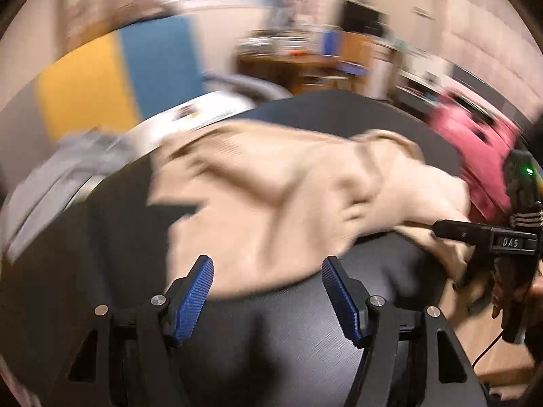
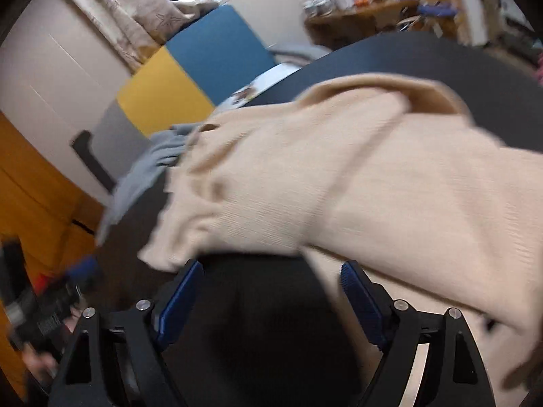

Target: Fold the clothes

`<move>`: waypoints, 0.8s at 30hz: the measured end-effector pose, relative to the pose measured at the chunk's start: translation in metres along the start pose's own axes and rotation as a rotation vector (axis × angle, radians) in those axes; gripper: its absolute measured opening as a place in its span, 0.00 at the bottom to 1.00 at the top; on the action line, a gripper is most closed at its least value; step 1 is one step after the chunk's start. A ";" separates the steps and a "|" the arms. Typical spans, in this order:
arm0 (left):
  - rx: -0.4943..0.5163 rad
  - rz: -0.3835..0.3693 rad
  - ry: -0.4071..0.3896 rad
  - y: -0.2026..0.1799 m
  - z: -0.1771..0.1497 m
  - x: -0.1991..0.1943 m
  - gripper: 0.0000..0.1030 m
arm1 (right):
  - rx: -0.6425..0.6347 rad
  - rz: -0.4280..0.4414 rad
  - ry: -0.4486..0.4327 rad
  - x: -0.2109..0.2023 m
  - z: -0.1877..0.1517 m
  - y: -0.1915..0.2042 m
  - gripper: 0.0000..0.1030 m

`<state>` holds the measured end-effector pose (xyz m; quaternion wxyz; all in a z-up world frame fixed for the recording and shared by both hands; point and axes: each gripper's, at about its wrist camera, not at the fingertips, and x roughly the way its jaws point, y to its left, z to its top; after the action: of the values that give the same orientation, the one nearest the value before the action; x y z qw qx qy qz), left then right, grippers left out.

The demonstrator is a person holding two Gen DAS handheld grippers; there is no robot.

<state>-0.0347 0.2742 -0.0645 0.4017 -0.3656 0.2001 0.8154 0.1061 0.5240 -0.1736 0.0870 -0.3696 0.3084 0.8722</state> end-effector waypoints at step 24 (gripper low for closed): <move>0.320 -0.277 0.298 -0.100 0.160 0.187 0.66 | -0.155 0.047 -0.032 0.011 -0.026 -0.031 1.00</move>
<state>-0.1007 0.5285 -0.1048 0.5285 -0.4374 0.3316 0.6476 0.1255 0.5318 -0.2102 0.0425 -0.3538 0.2471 0.9011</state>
